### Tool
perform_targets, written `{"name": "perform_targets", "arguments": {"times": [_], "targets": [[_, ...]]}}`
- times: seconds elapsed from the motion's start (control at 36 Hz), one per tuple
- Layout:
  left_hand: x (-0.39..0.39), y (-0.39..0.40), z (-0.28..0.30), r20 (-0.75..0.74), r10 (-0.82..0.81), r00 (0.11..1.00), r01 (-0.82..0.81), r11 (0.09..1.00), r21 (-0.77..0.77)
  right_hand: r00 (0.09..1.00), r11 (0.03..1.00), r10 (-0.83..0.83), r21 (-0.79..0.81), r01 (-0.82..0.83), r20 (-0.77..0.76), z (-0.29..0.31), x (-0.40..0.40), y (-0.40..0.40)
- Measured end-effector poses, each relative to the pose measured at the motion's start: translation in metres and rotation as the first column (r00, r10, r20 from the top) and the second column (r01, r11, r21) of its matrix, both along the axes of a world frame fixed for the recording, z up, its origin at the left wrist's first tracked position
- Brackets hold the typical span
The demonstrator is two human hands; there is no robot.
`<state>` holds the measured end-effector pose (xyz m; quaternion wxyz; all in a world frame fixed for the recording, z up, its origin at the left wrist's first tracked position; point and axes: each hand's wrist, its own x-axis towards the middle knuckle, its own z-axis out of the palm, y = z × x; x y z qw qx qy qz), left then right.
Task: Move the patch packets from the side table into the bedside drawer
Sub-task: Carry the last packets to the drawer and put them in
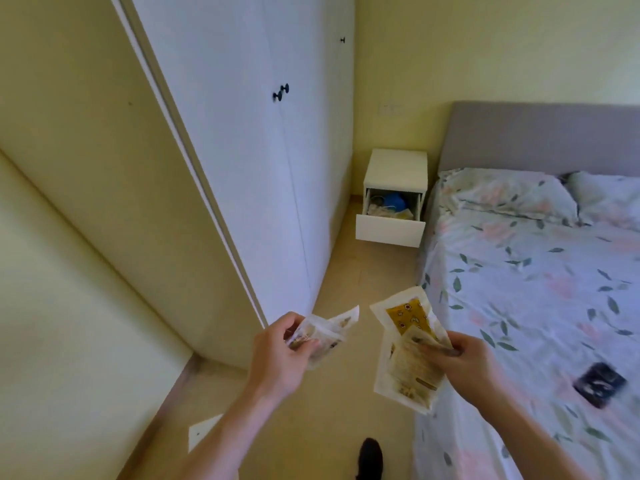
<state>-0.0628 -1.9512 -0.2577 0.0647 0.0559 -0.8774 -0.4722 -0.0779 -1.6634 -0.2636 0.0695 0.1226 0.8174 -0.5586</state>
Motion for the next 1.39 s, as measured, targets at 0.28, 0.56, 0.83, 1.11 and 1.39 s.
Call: {"name": "perform_targets", "arguments": {"times": [0.28,0.56,0.83,1.11,1.39], "targets": [[-0.178,0.026,0.001,0.030,-0.016,0.999,0.016,1.000,0.002,1.000,1.000,0.006,0.004,-0.006,0.031,0.006,-0.173,0.022],[-0.343,0.055,-0.001,0.059,-0.062,0.996,0.062,0.998,0.008,1.000,0.999,0.007,0.040,-0.006,-0.002,0.010,-0.336,0.048],[-0.546,0.074,-0.021,0.062,-0.179,0.982,0.176,0.983,0.043,0.989,0.986,-0.144,0.085,0.141,0.026,-0.007,-0.504,0.068],[-0.729,0.118,-0.051,0.175,-0.322,0.931,0.324,0.946,0.017,0.956,0.956,-0.291,0.059,0.289,0.034,-0.009,-0.619,0.098],[-0.875,0.178,-0.086,0.232,-0.377,0.897,0.382,0.924,0.023,0.915,0.922,-0.387,0.043,0.385,0.116,-0.033,-0.752,0.171]]}}
